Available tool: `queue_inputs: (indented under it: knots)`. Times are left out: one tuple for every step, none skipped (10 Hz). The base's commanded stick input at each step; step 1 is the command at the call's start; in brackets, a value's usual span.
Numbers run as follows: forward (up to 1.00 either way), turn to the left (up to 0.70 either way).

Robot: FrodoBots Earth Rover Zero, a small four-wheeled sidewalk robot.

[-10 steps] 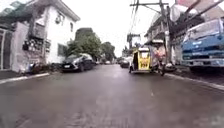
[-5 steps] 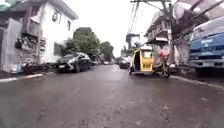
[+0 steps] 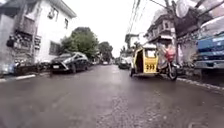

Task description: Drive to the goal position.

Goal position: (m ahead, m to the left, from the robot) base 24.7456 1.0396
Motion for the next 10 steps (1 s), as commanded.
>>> queue_inputs:
  knots:
    - [1.00,0.00]
    - [1.00,0.00]
    - [1.00,0.27]
    - [1.00,0.23]
    - [1.00,0.08]
    - [1.00,0.00]
    - [1.00,0.00]
    - [1.00,0.00]
    - [1.00,0.00]
    - [1.00,0.00]
